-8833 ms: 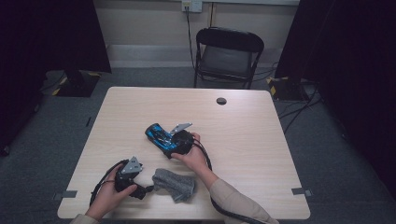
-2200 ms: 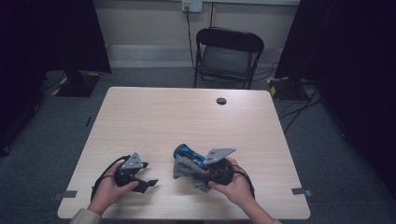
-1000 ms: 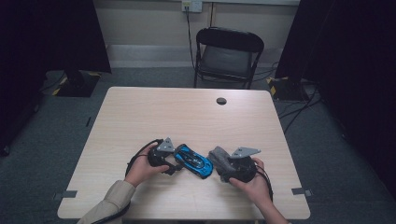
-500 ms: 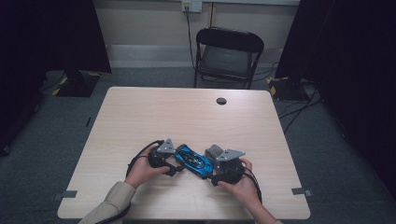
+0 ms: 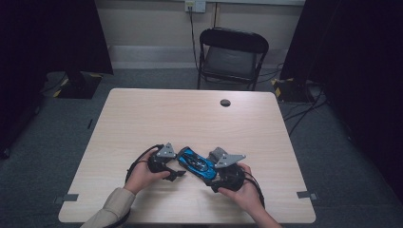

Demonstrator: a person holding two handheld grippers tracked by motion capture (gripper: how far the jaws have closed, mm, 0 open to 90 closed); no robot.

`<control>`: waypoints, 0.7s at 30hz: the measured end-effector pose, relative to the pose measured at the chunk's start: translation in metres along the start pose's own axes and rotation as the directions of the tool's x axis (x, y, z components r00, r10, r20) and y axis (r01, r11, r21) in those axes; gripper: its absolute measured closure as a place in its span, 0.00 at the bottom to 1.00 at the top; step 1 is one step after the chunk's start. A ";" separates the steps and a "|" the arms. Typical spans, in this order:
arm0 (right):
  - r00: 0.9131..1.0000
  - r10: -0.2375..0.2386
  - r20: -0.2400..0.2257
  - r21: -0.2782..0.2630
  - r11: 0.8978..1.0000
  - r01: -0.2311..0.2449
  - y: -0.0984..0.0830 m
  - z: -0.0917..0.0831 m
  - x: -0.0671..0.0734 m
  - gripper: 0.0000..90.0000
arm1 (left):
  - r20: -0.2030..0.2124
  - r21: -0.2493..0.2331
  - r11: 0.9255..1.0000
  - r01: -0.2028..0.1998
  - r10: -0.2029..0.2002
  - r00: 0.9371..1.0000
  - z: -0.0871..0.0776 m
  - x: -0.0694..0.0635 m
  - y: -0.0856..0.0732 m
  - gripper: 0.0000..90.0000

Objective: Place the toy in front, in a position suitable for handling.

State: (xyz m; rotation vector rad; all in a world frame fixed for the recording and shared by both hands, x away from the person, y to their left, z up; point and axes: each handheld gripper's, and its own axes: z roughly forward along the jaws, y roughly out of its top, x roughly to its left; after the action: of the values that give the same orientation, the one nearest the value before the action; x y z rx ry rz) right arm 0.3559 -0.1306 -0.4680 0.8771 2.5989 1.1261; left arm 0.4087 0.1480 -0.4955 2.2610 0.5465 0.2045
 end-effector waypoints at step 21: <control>0.999 0.045 0.026 -0.017 0.999 -0.044 -0.012 0.016 -0.013 0.17 | 0.023 -0.019 1.000 0.010 -0.009 1.000 0.005 0.003 0.004 0.25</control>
State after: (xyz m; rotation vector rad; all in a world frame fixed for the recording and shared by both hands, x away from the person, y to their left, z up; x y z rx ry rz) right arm 0.3673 -0.1352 -0.4890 0.9444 2.5574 1.1368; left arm 0.4142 0.1437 -0.4965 2.2392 0.5410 0.1775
